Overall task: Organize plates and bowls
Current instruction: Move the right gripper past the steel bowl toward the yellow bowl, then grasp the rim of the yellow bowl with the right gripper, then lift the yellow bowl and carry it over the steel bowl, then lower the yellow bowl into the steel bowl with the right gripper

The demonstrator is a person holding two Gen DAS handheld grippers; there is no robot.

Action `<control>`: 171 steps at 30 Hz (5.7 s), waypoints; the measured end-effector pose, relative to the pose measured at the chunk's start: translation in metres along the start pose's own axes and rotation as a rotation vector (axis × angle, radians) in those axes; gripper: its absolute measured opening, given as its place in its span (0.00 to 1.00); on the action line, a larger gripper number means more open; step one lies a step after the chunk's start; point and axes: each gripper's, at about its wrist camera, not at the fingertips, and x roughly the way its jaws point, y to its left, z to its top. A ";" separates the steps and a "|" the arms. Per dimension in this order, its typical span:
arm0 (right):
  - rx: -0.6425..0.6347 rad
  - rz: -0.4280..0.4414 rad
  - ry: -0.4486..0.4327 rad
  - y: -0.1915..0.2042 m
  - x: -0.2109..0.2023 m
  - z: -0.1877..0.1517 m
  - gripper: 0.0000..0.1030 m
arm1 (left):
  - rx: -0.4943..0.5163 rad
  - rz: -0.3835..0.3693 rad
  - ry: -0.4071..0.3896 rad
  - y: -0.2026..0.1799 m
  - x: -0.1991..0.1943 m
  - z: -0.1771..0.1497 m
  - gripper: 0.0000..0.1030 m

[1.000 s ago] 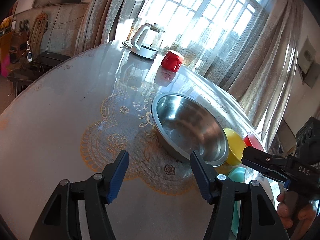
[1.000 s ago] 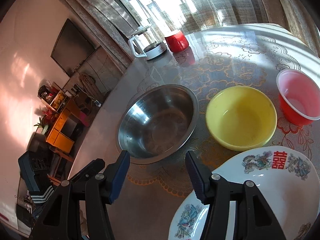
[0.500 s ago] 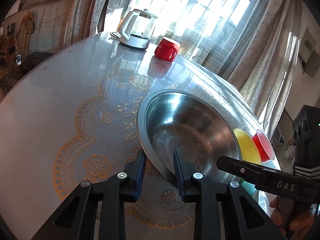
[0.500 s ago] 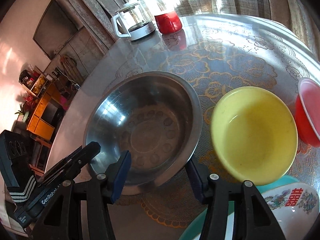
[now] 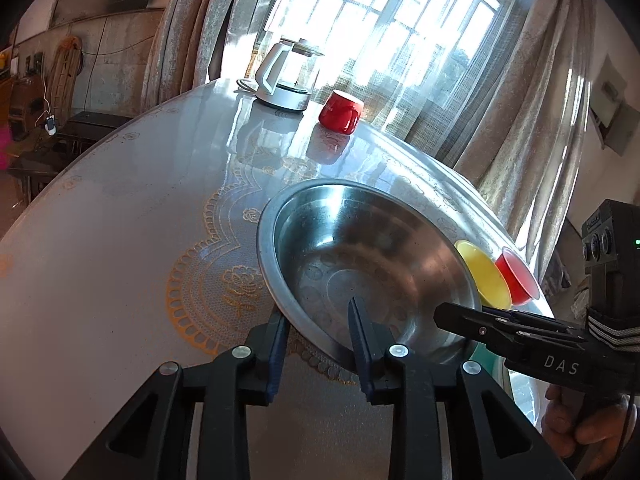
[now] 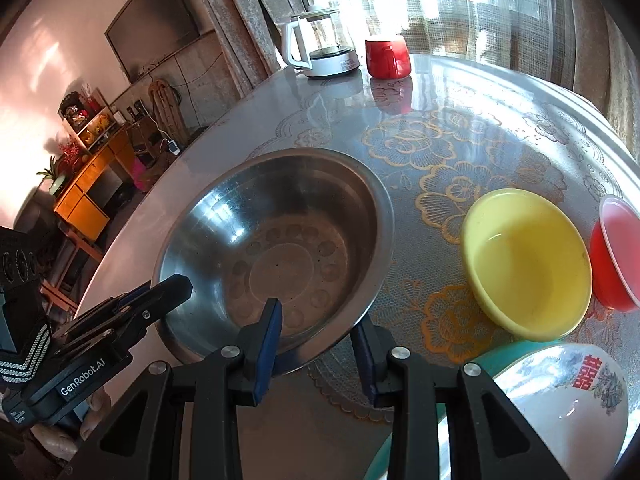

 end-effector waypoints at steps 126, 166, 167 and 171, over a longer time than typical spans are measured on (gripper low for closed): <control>0.405 -0.006 -0.167 -0.130 -0.069 -0.007 0.13 | 0.102 -0.162 0.132 -0.152 0.037 0.031 0.23; 0.195 0.222 -0.173 0.016 -0.079 -0.067 0.14 | -0.052 -0.134 -0.009 -0.039 -0.103 -0.045 0.23; 0.190 0.228 -0.166 0.018 -0.076 -0.065 0.14 | -0.060 -0.127 -0.009 -0.035 -0.105 -0.047 0.23; 0.166 0.240 -0.123 0.031 -0.060 -0.066 0.15 | -0.102 -0.101 0.003 -0.016 -0.106 -0.055 0.23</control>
